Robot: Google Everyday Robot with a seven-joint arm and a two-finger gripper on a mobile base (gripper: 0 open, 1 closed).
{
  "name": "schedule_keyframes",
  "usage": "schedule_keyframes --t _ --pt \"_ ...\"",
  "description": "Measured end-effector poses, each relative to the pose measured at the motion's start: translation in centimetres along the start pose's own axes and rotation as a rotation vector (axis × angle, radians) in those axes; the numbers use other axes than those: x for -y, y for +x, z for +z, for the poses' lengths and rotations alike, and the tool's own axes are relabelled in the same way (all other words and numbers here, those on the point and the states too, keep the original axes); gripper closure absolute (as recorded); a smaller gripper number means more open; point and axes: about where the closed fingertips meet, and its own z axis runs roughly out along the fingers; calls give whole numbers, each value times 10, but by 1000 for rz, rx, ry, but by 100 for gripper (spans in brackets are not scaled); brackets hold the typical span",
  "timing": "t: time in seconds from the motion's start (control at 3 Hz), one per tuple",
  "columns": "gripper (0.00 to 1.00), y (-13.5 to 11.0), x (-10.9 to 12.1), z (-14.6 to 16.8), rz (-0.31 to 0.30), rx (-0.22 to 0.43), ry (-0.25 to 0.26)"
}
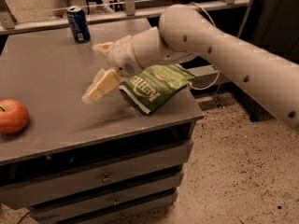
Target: Move apple near pepsi can
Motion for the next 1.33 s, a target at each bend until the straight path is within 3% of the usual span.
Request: schedule_keyframes --t 0.33,0.67,1.33 --pt "0 -16 -9 56 22 86 -103" --pt "0 -32 -27 92 45 143 -187" --pt "0 -46 -64 141 -1 137 -268"
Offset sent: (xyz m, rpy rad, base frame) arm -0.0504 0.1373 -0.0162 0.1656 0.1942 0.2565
